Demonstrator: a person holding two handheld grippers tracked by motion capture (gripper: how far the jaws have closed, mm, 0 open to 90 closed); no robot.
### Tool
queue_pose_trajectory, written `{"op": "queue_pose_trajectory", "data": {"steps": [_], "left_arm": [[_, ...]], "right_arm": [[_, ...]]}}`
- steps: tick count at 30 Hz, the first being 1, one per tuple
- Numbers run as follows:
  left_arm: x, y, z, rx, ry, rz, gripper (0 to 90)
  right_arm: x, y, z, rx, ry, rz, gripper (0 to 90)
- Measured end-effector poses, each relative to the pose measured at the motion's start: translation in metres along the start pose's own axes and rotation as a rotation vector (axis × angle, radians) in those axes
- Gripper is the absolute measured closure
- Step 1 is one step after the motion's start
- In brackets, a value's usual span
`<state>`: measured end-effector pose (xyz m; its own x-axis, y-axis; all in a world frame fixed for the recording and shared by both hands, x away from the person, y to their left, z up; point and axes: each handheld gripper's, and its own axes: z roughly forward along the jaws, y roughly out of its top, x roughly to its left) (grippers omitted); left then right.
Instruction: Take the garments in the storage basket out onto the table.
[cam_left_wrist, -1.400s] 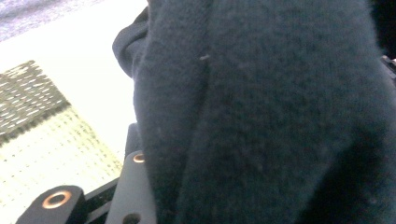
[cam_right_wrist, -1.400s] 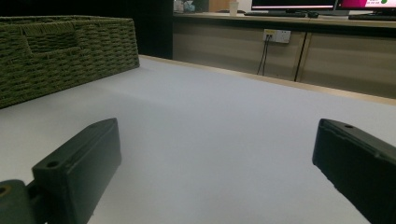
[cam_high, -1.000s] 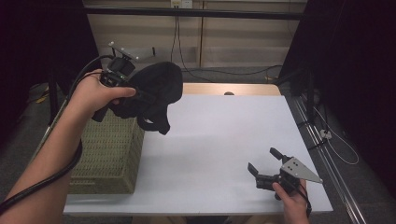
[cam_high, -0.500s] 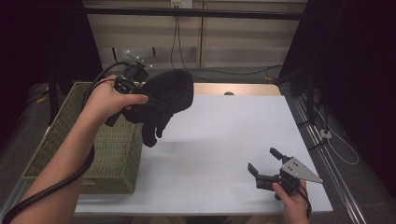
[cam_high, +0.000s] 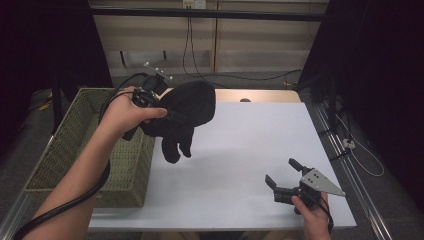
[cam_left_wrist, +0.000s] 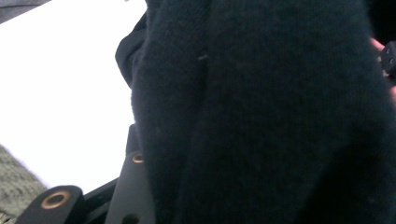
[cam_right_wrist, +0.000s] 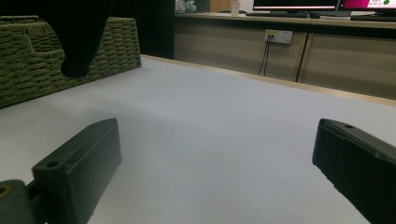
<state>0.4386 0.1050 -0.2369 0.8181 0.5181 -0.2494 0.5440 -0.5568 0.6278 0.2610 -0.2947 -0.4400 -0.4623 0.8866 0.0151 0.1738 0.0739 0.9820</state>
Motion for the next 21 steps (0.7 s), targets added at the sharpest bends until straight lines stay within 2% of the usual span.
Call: {"op": "queue_pose_trajectory", "data": {"steps": [1,5,6,11,14,21], "left_arm": [[0.000,0.000,0.001,0.007,-0.005,0.014,58.2],[-0.006,-0.001,0.010,-0.004,-0.014,0.015,58.2],[-0.006,-0.002,0.012,0.003,-0.020,0.030,58.2],[-0.008,-0.004,0.021,-0.022,-0.029,0.026,58.0],[-0.008,-0.006,0.026,-0.011,-0.014,0.045,57.9],[-0.012,-0.010,0.038,-0.023,-0.020,0.061,57.8]], "right_arm": [[0.000,0.000,0.000,0.000,0.000,0.000,0.2],[0.000,0.000,0.000,-0.001,0.003,0.001,0.2],[0.000,0.000,0.000,-0.001,0.003,0.001,0.2],[0.000,0.000,0.000,-0.001,0.004,0.000,0.2],[0.000,0.000,0.000,-0.001,0.004,0.000,0.2],[0.001,0.000,0.001,0.001,0.006,-0.004,0.3]]}}
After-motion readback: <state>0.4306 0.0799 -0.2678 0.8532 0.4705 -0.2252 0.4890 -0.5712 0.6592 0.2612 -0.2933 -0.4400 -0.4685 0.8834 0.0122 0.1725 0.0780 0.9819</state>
